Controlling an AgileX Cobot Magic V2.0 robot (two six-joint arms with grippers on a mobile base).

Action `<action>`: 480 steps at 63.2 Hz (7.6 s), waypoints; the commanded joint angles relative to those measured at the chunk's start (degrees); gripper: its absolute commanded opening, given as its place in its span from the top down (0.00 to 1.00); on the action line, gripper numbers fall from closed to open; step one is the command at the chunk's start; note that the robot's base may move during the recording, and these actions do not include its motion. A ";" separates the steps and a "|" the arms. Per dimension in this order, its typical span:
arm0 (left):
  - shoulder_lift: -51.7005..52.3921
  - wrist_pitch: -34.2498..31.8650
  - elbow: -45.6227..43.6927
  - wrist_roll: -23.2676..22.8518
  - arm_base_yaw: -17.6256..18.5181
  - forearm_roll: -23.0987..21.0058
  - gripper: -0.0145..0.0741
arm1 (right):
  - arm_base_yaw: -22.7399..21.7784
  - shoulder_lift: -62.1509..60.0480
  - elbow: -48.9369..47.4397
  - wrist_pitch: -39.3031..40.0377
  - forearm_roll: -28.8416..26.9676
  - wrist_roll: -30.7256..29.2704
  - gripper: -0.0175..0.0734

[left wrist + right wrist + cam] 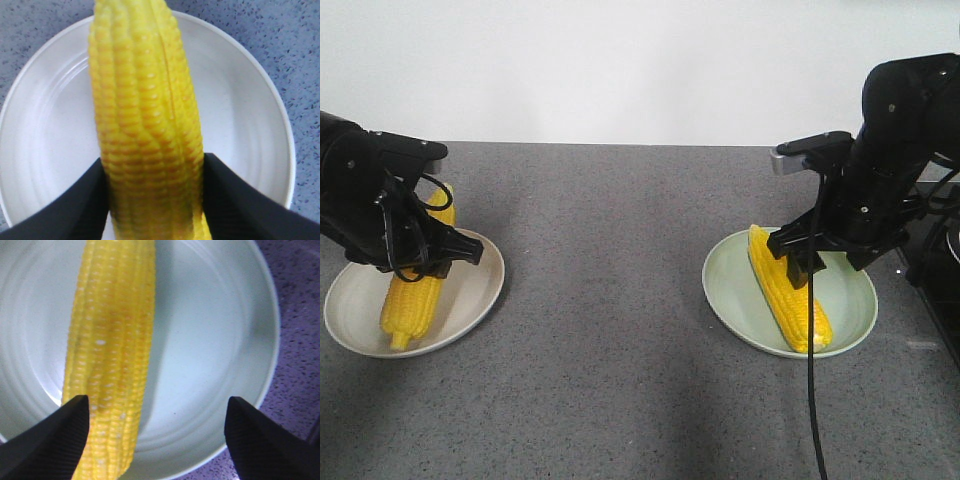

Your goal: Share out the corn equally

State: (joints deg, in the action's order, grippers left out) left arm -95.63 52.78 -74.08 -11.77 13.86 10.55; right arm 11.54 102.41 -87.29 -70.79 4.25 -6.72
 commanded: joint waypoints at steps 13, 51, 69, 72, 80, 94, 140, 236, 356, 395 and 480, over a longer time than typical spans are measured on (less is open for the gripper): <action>2.23 -2.66 -1.52 -0.11 0.06 1.17 0.74 | -0.07 -3.44 -1.34 -2.37 1.06 -0.05 0.20; 2.39 -0.05 -1.52 -0.28 0.06 6.95 0.26 | -0.07 -5.47 -1.45 -0.20 1.44 0.21 0.21; 2.79 1.22 -1.70 -0.28 0.06 6.86 0.28 | -0.07 -10.16 -1.45 3.66 0.06 0.10 0.21; 3.39 1.15 -1.70 -0.28 0.06 6.86 0.30 | -0.07 -11.47 -1.45 5.04 -0.63 -0.21 0.23; 5.92 -0.56 -1.70 -0.33 0.06 6.86 0.37 | -0.07 -15.70 -1.45 9.05 -3.91 -0.97 0.31; 13.78 -5.07 -1.70 -0.21 0.06 5.56 0.65 | -0.07 -23.36 -1.27 12.62 -8.92 -5.07 0.70; 57.94 -34.88 43.43 10.43 0.06 -15.19 0.85 | -0.07 -70.87 58.47 42.34 -24.10 -21.42 0.81; 84.10 -51.22 69.73 5.85 -6.25 -10.55 0.84 | -0.07 -76.91 66.54 43.20 -24.27 -21.30 0.81; 97.14 -51.82 74.19 15.28 -14.78 -20.07 0.84 | -0.07 -76.91 66.54 42.99 -24.32 -21.28 0.81; 97.14 -51.82 74.19 15.28 -14.78 -20.07 0.84 | -0.07 -76.91 66.69 42.51 -24.31 -21.28 0.81; 97.14 -51.82 74.19 15.28 -14.78 -20.07 0.84 | -3.28 -103.39 89.94 67.93 4.29 15.01 0.81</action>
State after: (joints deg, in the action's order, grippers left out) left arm 0.71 4.90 1.41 3.50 -0.90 -8.92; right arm 10.29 -0.67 1.62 -6.55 7.97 8.39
